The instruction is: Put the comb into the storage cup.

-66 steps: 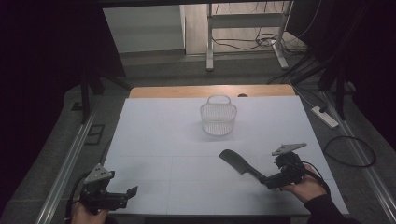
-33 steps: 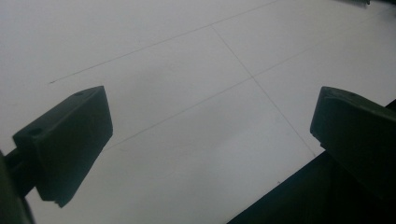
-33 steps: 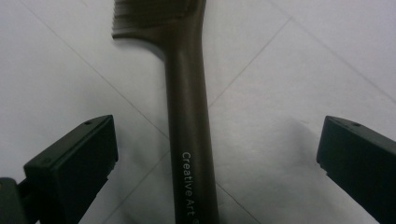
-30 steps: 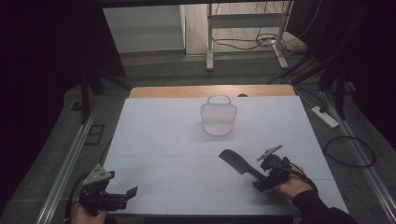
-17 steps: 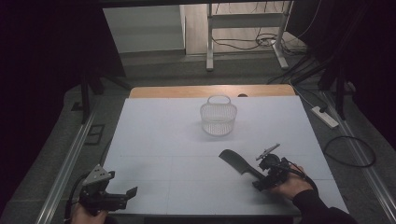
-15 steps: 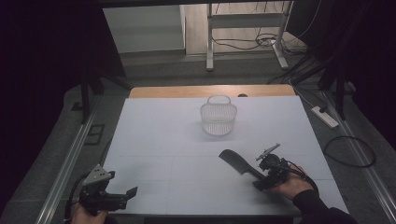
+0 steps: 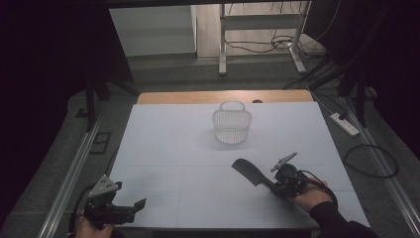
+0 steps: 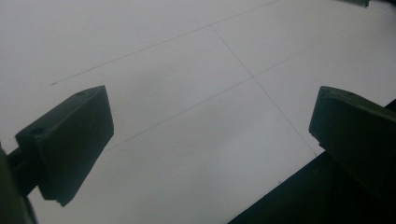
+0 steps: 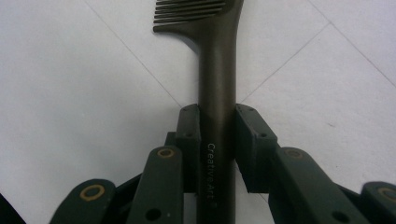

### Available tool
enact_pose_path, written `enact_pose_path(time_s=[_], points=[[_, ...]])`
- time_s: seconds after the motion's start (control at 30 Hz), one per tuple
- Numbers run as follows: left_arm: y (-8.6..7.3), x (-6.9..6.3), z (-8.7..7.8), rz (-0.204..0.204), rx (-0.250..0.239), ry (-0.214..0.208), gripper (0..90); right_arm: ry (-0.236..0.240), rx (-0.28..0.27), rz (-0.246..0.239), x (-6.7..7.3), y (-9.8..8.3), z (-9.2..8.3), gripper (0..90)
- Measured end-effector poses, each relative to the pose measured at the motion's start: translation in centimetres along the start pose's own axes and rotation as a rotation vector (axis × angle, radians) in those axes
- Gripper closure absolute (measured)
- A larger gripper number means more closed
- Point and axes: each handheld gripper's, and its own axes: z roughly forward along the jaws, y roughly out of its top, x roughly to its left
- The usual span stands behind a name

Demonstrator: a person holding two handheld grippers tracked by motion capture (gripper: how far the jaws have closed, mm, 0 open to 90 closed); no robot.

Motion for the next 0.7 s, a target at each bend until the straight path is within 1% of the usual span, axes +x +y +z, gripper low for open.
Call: enact_pose_path(time_s=[0.1,0.2,0.37,0.43,0.53,0.7], points=[[0.0,0.1,0.0,-0.003,-0.002,-0.002,0.5,0.003,-0.003,0.007,-0.1,0.0,0.0,71.9],[0.0,0.2,-0.1,-0.019,-0.007,-0.002,0.0,0.01,-0.005,0.022,-0.1,-0.1,-0.1,72.0],[-0.1,0.4,-0.2,-0.034,-0.019,-0.013,0.0,0.015,-0.036,0.038,-0.2,-0.3,-0.5,72.1],[0.0,0.4,-0.2,-0.043,-0.021,-0.035,0.0,0.016,-0.049,0.039,-0.2,-0.3,-0.6,72.1],[0.1,0.4,-0.2,-0.047,-0.024,-0.057,0.0,0.011,-0.068,0.034,-0.1,-0.4,-0.9,72.1],[0.4,0.3,0.1,-0.047,-0.029,-0.091,0.0,-0.007,-0.106,0.011,0.1,-0.5,-1.5,72.0]])
